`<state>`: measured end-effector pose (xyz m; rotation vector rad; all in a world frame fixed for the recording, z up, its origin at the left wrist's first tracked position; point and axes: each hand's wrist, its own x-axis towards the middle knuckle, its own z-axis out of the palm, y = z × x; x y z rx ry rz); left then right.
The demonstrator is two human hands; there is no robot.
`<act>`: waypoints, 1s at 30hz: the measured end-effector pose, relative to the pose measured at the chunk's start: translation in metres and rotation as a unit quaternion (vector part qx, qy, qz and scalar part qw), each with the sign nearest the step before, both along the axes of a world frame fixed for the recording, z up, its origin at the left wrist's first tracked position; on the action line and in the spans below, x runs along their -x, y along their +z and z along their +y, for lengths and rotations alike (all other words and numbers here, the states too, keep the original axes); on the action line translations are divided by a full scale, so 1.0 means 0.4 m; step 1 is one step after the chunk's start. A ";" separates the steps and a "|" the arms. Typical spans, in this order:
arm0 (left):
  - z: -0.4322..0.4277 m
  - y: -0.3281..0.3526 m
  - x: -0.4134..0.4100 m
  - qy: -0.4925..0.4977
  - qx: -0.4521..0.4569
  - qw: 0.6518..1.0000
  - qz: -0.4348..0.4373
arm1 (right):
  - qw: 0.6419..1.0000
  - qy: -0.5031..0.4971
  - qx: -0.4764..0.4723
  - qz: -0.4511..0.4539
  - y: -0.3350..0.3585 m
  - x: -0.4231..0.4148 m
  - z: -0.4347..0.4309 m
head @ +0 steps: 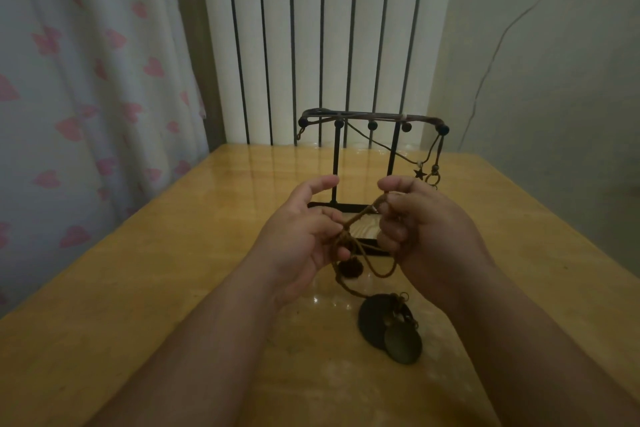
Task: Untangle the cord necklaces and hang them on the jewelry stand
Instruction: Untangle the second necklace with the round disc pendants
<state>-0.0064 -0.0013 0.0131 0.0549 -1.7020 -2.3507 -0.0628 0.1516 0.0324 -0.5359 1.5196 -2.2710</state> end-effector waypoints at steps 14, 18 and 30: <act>-0.004 -0.005 0.002 0.056 0.058 0.997 0.018 | 0.945 -0.116 -0.249 0.179 -0.023 -0.005 -0.004; -0.001 -0.006 0.003 0.059 0.072 0.996 0.019 | 0.934 -0.098 -0.264 0.219 -0.027 -0.006 -0.006; -0.005 -0.012 0.003 0.047 0.092 0.994 0.028 | 0.921 -0.058 -0.292 0.252 -0.033 -0.009 -0.009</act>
